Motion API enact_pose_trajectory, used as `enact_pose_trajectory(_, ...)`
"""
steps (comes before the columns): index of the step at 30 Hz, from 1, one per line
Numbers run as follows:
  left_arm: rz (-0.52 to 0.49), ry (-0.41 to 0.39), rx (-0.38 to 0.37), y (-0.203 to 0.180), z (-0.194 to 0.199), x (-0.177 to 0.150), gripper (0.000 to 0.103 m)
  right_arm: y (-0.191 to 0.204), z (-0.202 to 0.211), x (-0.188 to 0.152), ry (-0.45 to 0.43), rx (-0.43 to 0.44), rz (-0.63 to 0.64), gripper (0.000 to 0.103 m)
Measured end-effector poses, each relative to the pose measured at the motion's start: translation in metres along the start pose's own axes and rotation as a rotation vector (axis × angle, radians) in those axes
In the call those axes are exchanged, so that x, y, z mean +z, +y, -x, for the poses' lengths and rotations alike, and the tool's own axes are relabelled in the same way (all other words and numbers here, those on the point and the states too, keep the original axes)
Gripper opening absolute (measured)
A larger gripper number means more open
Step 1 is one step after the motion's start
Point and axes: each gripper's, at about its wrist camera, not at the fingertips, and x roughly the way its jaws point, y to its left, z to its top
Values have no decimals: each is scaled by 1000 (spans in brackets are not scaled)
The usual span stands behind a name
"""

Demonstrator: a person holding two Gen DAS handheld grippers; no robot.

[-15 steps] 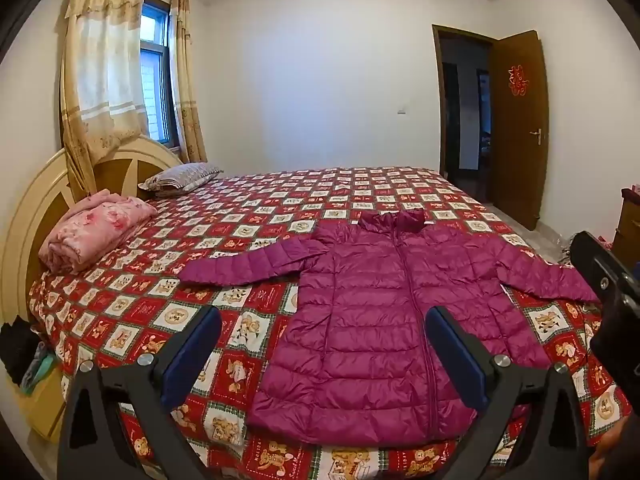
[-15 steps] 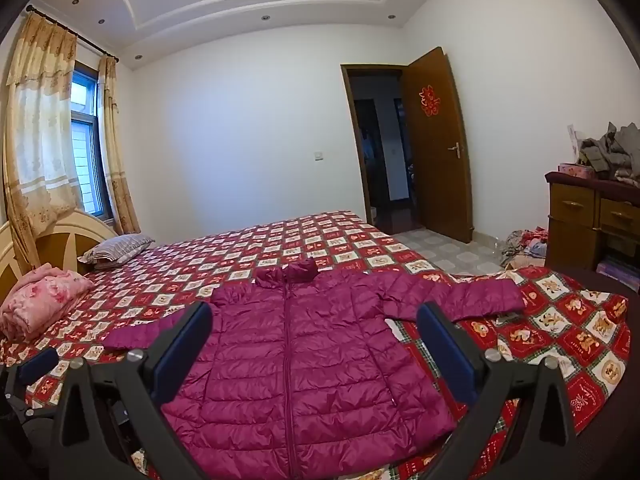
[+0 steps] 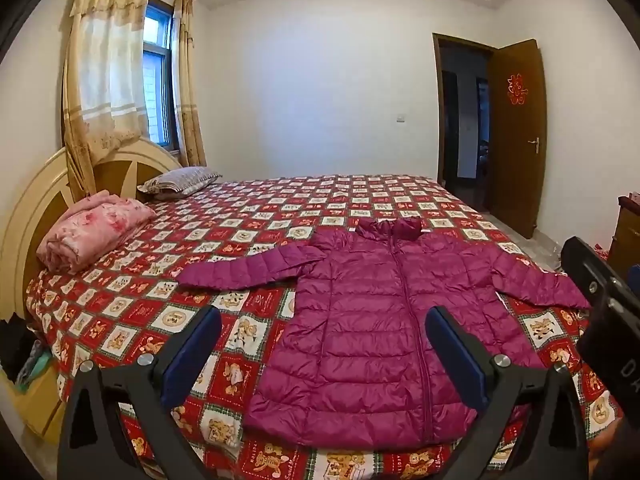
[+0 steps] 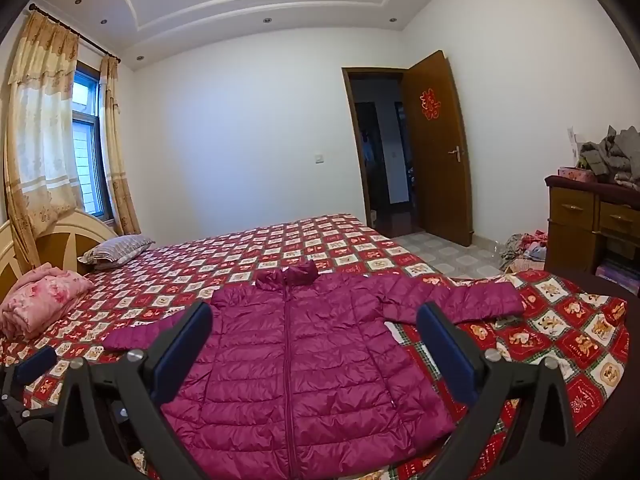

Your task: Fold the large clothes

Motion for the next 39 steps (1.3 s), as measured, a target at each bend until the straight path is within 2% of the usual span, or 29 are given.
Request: enact_pose_trajectory(39, -6, -7, -2, -5, 1, -1, 102, 1, 2, 1, -10, -6, 2, 103)
